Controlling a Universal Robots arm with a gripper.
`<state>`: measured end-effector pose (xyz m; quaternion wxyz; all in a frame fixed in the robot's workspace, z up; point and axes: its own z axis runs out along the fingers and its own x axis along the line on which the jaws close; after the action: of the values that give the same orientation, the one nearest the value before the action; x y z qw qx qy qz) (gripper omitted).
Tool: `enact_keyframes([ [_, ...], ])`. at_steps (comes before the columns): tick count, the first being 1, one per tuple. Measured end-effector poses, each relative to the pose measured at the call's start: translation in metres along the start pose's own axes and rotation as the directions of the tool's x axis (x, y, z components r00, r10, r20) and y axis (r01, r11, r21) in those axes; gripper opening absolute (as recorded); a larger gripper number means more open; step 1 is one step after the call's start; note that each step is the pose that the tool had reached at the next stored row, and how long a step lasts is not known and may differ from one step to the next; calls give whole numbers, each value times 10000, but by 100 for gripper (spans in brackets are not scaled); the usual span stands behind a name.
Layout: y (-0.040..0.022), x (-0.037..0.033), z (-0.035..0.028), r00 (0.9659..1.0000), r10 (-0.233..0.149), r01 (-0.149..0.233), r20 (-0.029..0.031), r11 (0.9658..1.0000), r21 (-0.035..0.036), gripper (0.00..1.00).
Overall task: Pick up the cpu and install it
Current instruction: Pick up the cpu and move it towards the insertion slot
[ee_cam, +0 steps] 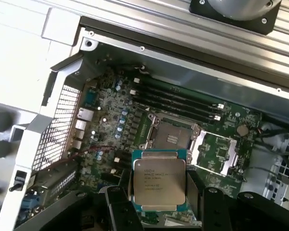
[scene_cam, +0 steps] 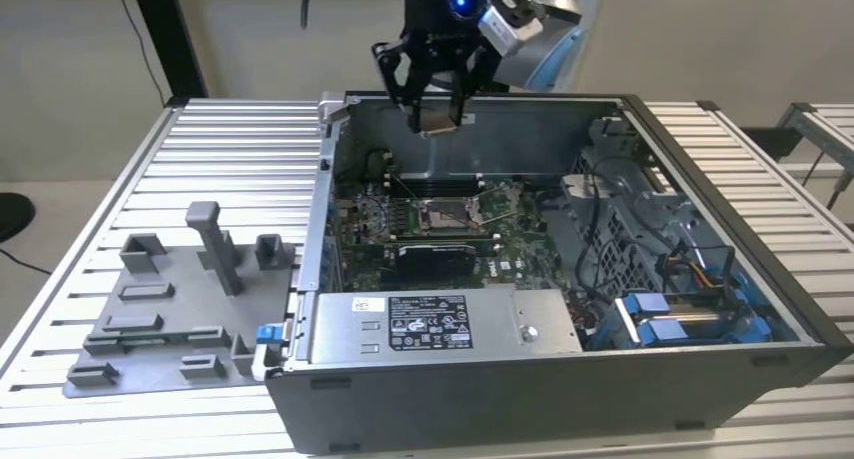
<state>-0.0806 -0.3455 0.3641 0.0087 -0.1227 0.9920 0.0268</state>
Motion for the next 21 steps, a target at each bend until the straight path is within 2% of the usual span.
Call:
enact_keyframes([
  [3, 0, 0, 6, 9986, 534, -534, 26, 9986, 13, 0],
  [5, -1, 0, 10, 9960, 897, -897, 45, 9960, 20, 0],
  [7, -1, 0, 15, 9921, 1254, -1254, 65, 9921, 27, 0],
  [10, -1, 1, 22, 9838, 1792, -1792, 94, 9838, 36, 0],
  [13, -2, 1, 30, 9725, 2324, -2324, 124, 9726, 43, 0],
  [18, -2, 1, 42, 9501, 3115, -3116, 170, 9502, 50, 0],
  [21, -3, 1, 52, 9319, 3622, -3624, 200, 9320, 53, 0],
])
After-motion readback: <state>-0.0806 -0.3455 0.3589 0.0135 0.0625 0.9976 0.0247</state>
